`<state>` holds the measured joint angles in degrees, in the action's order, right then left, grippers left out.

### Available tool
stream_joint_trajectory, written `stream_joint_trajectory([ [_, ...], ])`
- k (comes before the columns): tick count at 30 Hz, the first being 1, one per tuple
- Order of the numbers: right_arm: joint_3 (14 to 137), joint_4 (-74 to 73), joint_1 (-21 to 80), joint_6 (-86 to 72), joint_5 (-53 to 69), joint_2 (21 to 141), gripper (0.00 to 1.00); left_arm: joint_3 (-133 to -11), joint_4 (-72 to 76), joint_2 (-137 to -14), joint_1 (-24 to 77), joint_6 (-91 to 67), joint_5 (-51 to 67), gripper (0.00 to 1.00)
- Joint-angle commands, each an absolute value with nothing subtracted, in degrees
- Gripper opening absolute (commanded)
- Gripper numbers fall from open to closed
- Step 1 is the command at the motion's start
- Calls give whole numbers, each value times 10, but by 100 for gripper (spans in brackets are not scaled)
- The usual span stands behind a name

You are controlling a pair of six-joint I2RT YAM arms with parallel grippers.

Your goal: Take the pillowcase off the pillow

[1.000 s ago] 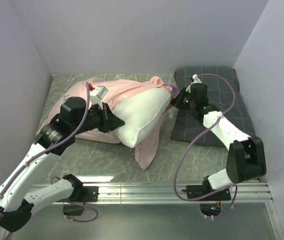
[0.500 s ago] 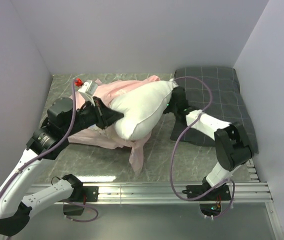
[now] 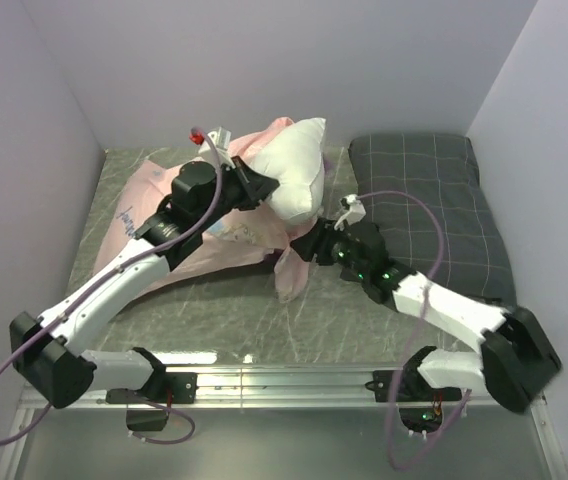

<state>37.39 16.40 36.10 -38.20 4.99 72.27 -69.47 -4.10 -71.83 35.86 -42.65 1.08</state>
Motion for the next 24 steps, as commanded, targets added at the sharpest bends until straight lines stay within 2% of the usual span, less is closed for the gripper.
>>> stream_joint_trajectory([
  [1,345,132,404,-371,-45,605,63,-688,83,-718,358,-440,-16,0],
  [5,323,78,434,-347,-106,473,67,-695,78,-770,366,-429,20,2],
  [9,354,31,439,-304,-170,443,73,-696,68,-787,384,-415,20,10],
  [12,407,11,439,-252,-186,478,79,-697,49,-793,392,-406,24,24],
  [13,420,7,439,-237,-189,491,80,-697,45,-789,394,-402,24,36],
  [16,470,4,439,-203,-199,557,85,-697,29,-775,402,-391,16,57],
  [19,514,-15,439,-185,-214,613,87,-710,-15,-744,410,-382,-17,66],
  [24,579,-41,434,-157,-235,682,90,-706,-115,-673,410,-381,-127,72],
])
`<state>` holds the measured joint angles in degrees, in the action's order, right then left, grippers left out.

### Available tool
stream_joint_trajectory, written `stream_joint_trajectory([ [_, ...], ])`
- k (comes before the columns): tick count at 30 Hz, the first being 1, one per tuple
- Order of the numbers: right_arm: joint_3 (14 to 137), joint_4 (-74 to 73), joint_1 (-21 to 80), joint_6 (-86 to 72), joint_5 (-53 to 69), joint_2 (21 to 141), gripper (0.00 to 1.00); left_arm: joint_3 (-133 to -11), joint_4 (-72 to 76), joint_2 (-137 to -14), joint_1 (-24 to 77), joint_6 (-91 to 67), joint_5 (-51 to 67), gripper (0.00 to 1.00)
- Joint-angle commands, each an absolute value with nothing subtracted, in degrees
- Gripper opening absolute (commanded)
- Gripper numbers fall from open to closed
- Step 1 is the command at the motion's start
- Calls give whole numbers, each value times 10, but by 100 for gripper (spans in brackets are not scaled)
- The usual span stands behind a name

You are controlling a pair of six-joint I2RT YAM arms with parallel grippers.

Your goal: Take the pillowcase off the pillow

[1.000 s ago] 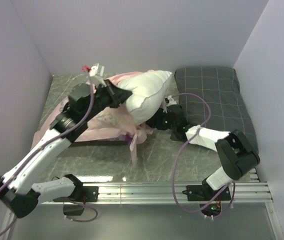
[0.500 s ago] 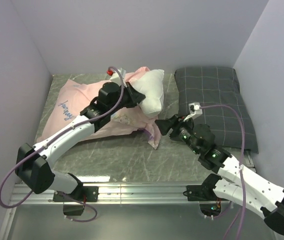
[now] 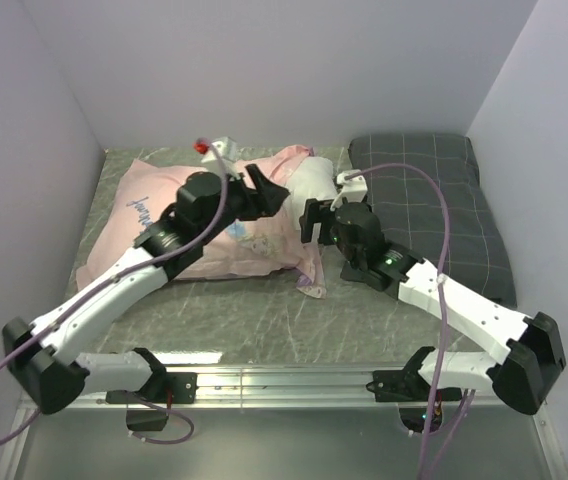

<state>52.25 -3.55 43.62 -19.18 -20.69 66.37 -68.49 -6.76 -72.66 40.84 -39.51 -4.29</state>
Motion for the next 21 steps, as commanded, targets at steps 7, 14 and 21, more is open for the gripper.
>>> stream_joint_trajectory([
  [7,619,-67,402,-144,-235,758,92,-641,-187,-649,409,-354,-242,78],
  [14,626,-78,396,-133,-264,800,92,-626,-195,-726,408,-334,-245,80],
  [21,602,-89,382,-143,-282,754,93,-621,-202,-770,407,-333,-264,74],
])
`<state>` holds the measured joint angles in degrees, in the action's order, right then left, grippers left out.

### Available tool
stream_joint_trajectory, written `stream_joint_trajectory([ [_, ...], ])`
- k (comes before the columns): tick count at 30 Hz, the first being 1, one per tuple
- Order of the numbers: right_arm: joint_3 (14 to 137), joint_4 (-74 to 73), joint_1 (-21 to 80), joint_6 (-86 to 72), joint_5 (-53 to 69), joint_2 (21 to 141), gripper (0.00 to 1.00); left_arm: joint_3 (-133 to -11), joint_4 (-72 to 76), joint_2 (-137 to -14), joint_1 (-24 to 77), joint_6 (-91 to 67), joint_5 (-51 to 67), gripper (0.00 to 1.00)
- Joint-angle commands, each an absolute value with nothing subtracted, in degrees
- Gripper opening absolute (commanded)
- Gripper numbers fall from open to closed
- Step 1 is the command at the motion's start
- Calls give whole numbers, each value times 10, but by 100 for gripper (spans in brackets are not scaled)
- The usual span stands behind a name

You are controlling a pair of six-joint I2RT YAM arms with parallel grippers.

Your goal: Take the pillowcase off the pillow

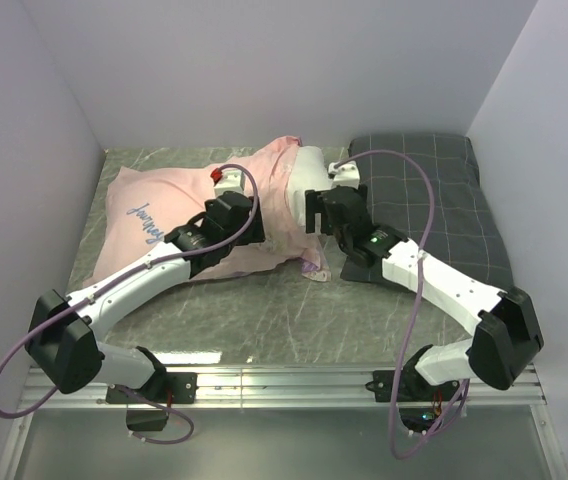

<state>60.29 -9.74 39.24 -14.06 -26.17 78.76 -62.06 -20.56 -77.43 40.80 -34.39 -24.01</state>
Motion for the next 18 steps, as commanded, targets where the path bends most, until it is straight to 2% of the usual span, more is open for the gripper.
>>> stream_joint_trajectory([
  [1,600,-91,383,-143,-280,747,93,-620,-202,-773,407,-333,-271,71],
  [2,598,-91,382,-144,-277,744,93,-620,-204,-775,407,-333,-274,68],
  [5,594,-87,382,-143,-265,741,93,-619,-207,-782,401,-330,-278,44],
  [6,593,-84,382,-141,-262,742,93,-619,-207,-781,399,-329,-279,29],
  [9,602,-93,382,-137,-266,748,93,-615,-211,-776,389,-326,-279,9],
  [12,600,-84,381,-126,-270,744,94,-609,-212,-759,374,-323,-272,0],
  [18,622,-98,372,-110,-265,766,95,-607,-225,-720,346,-316,-264,1],
])
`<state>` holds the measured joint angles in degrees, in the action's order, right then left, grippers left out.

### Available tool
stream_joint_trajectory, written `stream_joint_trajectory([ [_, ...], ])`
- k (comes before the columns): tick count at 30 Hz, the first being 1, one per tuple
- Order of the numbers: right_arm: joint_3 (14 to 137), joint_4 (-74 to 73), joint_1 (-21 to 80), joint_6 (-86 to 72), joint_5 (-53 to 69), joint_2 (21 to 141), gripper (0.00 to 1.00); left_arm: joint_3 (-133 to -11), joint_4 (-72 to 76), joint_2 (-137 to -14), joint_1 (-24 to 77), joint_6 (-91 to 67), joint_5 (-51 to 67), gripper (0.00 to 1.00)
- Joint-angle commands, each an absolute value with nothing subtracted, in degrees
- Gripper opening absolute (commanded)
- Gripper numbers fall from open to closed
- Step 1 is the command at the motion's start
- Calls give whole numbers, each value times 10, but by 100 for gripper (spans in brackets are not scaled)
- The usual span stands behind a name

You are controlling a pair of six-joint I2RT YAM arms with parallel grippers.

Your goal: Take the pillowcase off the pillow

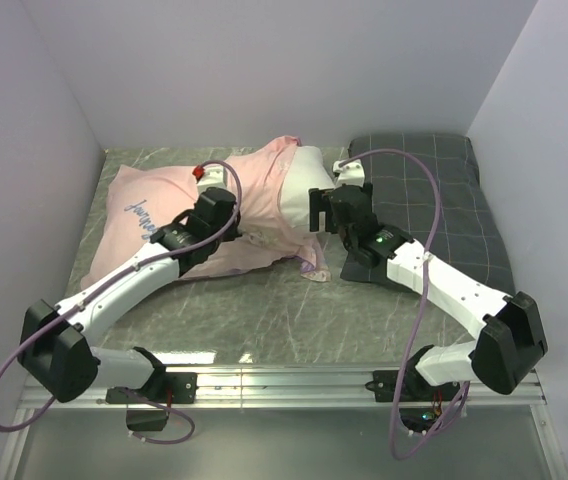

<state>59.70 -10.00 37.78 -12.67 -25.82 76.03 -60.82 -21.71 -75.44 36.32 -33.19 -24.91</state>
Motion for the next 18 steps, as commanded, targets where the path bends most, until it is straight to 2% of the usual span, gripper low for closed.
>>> stream_joint_trajectory([
  [1,624,-96,371,-105,-258,772,96,-606,-224,-709,343,-315,-261,0],
  [5,629,-70,365,-89,-170,799,99,-608,-224,-691,334,-311,-249,0],
  [11,632,-41,359,-103,-106,829,97,-617,-226,-683,323,-305,-233,1],
  [13,644,-42,350,-112,-68,836,69,-622,-224,-680,320,-299,-222,1],
  [14,655,-53,348,-116,-69,839,52,-634,-227,-679,319,-295,-220,0],
  [15,664,-81,348,-122,-76,840,29,-642,-231,-678,320,-288,-221,0],
  [16,678,-94,347,-124,-84,835,0,-651,-237,-676,318,-284,-226,0],
  [18,689,-132,347,-128,-111,804,0,-682,-265,-666,316,-266,-257,0],
])
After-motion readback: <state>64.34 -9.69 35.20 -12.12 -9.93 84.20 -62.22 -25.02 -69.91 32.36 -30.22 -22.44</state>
